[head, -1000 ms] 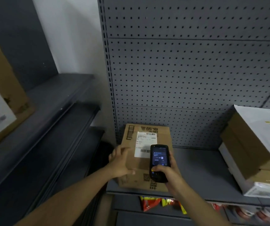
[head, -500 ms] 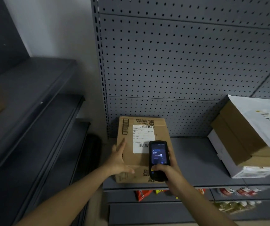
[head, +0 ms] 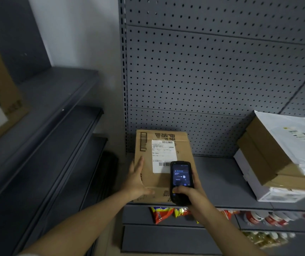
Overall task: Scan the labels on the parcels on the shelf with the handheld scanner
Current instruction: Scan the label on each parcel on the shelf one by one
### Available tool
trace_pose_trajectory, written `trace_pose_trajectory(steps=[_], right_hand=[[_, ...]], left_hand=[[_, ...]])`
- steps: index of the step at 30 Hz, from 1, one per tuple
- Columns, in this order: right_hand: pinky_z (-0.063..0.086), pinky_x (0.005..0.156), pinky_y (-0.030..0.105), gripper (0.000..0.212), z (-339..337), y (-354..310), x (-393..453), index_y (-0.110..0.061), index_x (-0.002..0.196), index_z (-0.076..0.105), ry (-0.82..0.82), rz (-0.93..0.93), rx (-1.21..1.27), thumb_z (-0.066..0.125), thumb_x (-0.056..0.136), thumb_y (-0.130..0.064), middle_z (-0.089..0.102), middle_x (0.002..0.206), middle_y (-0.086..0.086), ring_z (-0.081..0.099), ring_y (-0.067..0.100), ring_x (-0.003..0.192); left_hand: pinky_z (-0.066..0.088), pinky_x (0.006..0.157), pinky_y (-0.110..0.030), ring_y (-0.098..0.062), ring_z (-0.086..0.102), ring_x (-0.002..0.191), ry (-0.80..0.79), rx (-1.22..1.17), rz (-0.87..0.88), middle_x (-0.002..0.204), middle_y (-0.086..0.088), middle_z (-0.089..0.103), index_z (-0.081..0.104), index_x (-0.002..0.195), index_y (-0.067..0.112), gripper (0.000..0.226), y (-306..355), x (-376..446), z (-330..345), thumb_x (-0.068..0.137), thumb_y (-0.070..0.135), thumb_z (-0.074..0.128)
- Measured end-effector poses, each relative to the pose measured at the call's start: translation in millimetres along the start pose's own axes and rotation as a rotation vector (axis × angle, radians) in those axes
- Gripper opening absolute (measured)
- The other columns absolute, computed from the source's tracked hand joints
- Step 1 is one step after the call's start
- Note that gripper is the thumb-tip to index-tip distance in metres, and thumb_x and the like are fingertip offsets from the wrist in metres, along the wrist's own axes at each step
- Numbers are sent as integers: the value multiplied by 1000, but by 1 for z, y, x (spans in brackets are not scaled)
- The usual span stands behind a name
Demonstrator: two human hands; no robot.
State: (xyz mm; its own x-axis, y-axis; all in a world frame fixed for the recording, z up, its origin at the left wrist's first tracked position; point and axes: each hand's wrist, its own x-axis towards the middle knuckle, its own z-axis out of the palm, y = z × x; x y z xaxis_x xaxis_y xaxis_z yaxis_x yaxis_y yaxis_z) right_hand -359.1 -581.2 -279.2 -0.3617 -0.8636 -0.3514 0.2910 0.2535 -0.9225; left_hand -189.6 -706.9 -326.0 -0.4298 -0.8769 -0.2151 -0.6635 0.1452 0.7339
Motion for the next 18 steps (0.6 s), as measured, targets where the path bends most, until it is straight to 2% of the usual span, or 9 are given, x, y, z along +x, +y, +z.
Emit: trace_pose_trajectory(steps=[4, 6, 9, 13, 16, 18], right_hand=[[54, 92, 51, 83, -9, 0, -32, -38, 126, 50, -32, -4, 2, 72, 58, 2, 64, 119, 8, 61, 30, 109], [55, 89, 49, 83, -16, -1, -52, -36, 130, 49, -55, -11, 4, 73, 60, 2, 64, 119, 9, 61, 30, 109], [54, 70, 38, 76, -30, -2, -88, -38, 128, 47, -94, -4, 15, 69, 73, 9, 63, 117, 8, 60, 30, 105], [51, 53, 27, 76, -50, 0, -140, -34, 129, 52, -127, -43, 81, 68, 64, 2, 67, 115, 12, 63, 29, 96], [52, 52, 29, 73, -63, 4, -176, -28, 127, 55, -144, -67, 128, 68, 62, 3, 69, 112, 15, 65, 29, 91], [55, 59, 32, 71, -70, 8, -200, -26, 126, 56, -160, -86, 133, 68, 62, 3, 68, 114, 16, 64, 30, 95]], left_hand=[[32, 113, -49, -27, 10, 147, 95, 57, 45, 158, 2, -18, -16, 143, 50, 138, 11, -33, 9, 56, 36, 90], [33, 112, -51, -27, 11, 146, 123, 103, 89, 158, 4, -18, -22, 139, 54, 140, 14, -51, 14, 55, 39, 89], [38, 107, -54, -27, 16, 145, 165, 153, 147, 158, 8, -14, -27, 134, 59, 143, 20, -81, 21, 50, 49, 88], [35, 110, -54, -27, 14, 145, 255, 160, 229, 158, 7, -15, -23, 141, 51, 141, 37, -127, 39, 53, 48, 87], [34, 110, -49, -30, 15, 144, 313, 209, 260, 159, -3, -15, -17, 147, 38, 138, 47, -162, 53, 56, 46, 87], [34, 110, -48, -31, 15, 145, 364, 217, 273, 159, -6, -14, -16, 147, 35, 137, 51, -184, 63, 57, 42, 87]])
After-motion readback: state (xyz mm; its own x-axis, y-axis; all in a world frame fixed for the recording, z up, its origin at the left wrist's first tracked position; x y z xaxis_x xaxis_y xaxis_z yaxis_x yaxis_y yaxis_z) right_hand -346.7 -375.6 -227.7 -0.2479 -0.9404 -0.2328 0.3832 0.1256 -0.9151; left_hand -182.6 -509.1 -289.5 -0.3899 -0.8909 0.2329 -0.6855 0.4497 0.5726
